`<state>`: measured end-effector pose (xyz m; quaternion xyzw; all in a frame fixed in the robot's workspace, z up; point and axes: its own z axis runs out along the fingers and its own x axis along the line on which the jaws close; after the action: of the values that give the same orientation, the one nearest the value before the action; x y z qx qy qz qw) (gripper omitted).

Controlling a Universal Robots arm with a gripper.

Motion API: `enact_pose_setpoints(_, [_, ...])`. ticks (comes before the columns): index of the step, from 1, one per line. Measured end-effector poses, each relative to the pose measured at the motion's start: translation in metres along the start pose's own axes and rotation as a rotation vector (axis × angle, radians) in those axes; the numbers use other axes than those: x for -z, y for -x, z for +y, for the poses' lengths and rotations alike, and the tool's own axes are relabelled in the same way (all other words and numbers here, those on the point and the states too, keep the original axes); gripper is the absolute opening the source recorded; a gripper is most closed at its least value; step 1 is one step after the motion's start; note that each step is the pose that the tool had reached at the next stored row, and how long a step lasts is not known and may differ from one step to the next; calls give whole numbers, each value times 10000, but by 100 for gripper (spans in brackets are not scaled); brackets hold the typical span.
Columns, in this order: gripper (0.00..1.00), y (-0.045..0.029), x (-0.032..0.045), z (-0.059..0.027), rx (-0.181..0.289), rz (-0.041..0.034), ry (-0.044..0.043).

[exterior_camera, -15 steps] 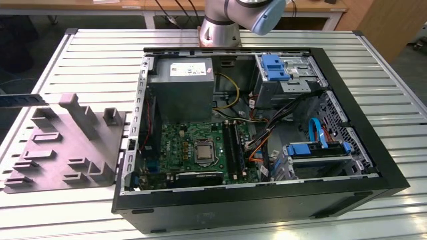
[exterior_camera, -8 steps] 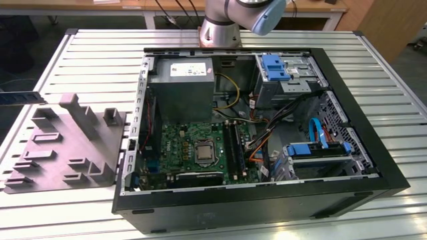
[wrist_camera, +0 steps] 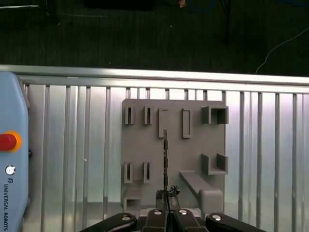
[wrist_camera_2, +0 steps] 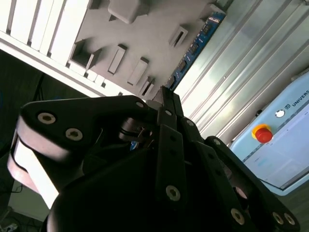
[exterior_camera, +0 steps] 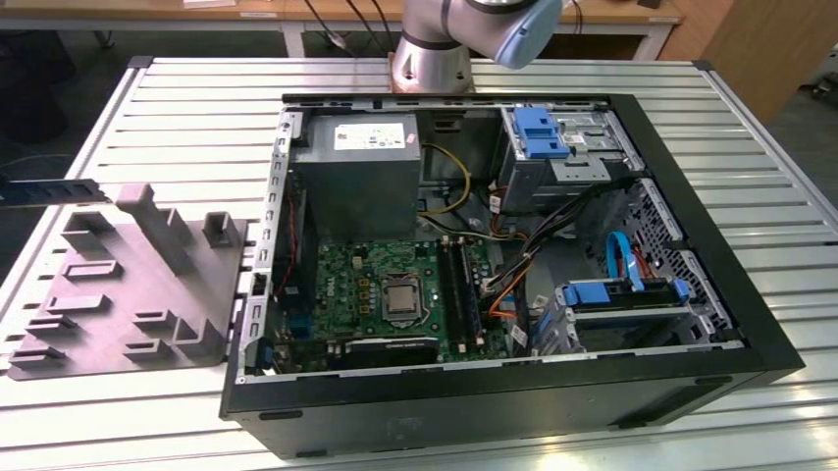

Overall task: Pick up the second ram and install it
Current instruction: 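Pick up the second ram and move it above second insertion slot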

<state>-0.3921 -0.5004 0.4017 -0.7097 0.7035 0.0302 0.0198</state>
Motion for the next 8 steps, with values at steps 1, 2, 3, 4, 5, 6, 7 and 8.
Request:
enact_pose_setpoints(1, [11, 0, 1, -39, 1, 0, 0])
enact_pose_setpoints(2, [11, 0, 1, -79, 0, -2, 0])
enact_pose_setpoints(3, [11, -1, 2, -122, 1, -3, 0])
enact_pose_setpoints(4, [11, -1, 2, -170, 0, -5, 0])
enact_pose_setpoints(5, [11, -2, 3, -214, 0, -5, 0])
enact_pose_setpoints(6, [11, -2, 4, -260, 1, -7, 0])
enact_pose_setpoints(7, [11, -2, 5, -305, 0, -8, 0])
enact_pose_setpoints(8, [11, -3, 6, -350, 1, -9, 2])
